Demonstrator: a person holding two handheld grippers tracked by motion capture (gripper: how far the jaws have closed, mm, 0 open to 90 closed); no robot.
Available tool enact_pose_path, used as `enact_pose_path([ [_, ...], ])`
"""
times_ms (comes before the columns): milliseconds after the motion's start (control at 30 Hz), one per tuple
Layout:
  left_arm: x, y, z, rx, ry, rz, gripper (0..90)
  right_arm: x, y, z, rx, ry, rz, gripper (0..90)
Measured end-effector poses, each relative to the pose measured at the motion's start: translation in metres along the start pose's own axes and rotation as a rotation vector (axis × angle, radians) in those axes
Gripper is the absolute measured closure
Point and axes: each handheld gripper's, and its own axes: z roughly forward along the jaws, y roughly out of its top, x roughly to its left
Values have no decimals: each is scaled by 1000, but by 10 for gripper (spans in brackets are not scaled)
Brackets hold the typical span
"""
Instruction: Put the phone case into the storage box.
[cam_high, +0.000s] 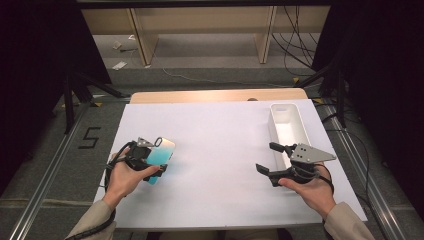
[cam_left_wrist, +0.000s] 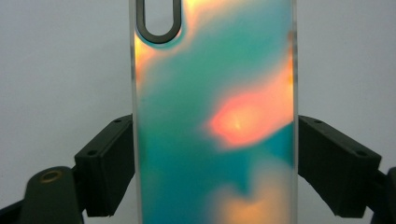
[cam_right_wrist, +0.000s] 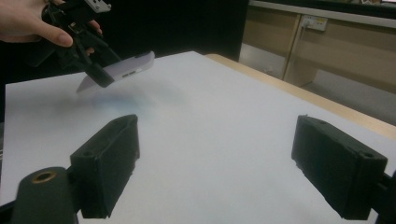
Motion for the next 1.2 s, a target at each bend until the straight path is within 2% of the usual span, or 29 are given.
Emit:
enact_pose_path([
  [500,-6,2,-3,-115,8,40,168,0,0,0,0,-8,2,158],
  [967,-11,4,-5,-195,27,79,168,0,1,1,-5,-18,2,158],
  [1200,-13,5,-5,-246,17,64,169,0,1,2,-10,-19,7,158],
])
